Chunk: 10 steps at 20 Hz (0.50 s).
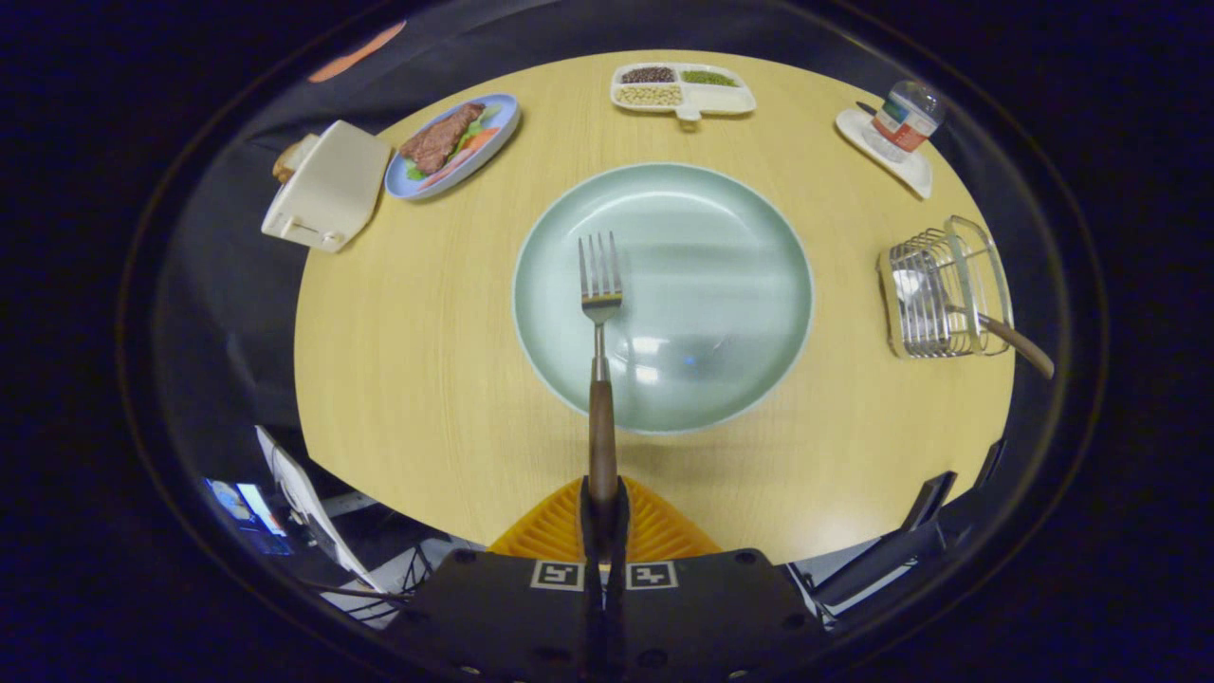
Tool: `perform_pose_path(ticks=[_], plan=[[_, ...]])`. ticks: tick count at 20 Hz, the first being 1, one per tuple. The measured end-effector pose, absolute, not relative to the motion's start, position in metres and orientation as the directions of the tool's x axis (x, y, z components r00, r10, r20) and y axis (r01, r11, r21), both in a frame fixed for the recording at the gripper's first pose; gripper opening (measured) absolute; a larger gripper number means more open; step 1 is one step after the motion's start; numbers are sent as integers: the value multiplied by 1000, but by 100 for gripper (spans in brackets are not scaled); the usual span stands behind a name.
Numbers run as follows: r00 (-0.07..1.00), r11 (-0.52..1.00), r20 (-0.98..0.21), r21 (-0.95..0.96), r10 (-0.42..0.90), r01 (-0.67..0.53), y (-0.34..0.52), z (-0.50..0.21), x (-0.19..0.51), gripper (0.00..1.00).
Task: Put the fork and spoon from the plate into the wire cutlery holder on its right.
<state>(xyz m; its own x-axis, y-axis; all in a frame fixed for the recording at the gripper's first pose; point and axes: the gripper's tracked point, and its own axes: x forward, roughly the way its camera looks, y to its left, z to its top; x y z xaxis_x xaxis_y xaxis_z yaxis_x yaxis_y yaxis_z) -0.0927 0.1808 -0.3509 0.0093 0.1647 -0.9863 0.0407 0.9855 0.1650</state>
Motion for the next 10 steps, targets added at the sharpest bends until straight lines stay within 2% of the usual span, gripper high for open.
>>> perform_pose_path(ticks=[10], plan=[[138,974,-972,205,191,96,52,-242,-69,1]])
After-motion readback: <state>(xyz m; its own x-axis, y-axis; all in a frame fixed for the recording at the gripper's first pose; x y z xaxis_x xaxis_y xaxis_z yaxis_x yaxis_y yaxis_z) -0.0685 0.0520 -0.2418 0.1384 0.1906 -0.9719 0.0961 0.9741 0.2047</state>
